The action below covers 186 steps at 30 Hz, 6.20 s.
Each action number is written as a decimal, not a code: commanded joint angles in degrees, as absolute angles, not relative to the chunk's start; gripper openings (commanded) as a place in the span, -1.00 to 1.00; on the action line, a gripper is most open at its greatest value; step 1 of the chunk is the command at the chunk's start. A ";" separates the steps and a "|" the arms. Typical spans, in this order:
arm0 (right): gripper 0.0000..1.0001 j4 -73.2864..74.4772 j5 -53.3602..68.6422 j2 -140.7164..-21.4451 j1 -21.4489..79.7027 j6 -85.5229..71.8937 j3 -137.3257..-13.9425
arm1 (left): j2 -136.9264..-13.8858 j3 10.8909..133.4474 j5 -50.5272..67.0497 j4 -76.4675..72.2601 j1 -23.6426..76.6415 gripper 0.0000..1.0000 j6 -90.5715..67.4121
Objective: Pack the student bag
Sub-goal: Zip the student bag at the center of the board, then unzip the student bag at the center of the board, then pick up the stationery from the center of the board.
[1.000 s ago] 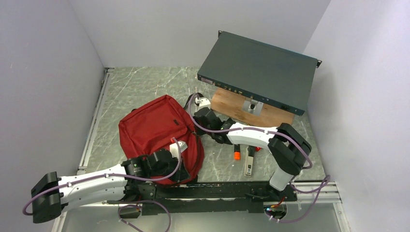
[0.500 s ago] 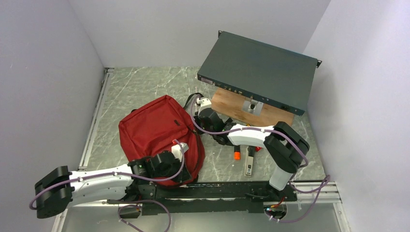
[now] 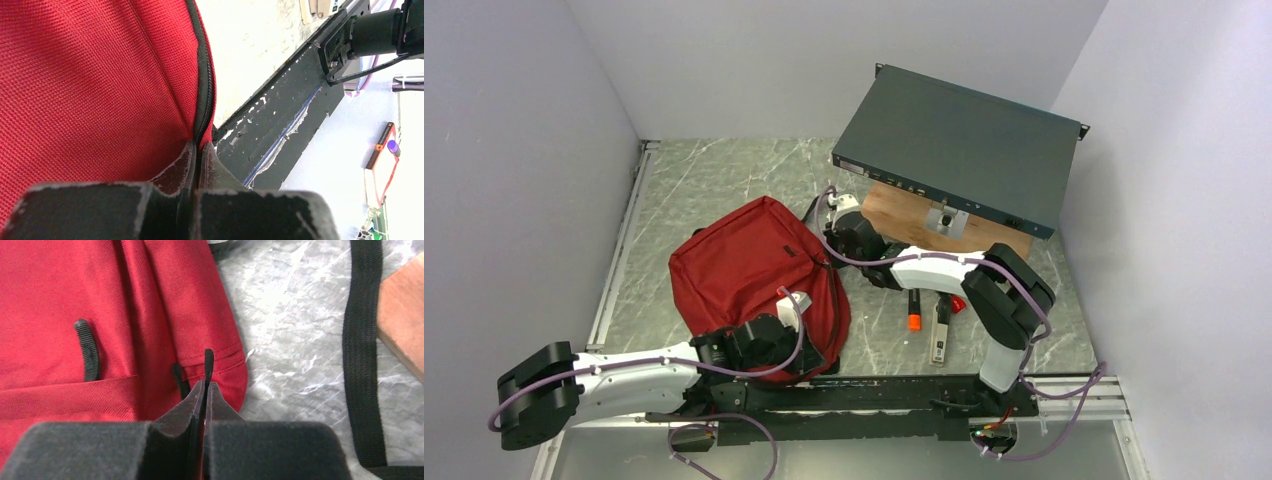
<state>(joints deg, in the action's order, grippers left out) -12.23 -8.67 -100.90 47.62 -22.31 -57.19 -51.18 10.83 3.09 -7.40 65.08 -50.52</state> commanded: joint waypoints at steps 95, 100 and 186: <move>0.15 -4.52 -18.02 -86.35 58.14 -40.93 -51.67 | -69.96 47.72 -3.93 15.07 27.16 -1.00 -32.26; 0.15 -4.35 -17.79 -88.41 54.67 -43.38 -55.17 | -66.01 43.98 -4.69 14.49 27.16 -1.00 -32.30; 0.45 40.56 -21.71 -55.17 57.67 -40.23 -44.29 | -26.64 46.18 1.70 41.86 26.98 0.99 -31.63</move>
<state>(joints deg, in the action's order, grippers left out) 29.34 -17.56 -56.10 58.41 -30.33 -49.36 -25.76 41.89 -6.17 48.36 27.09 -40.53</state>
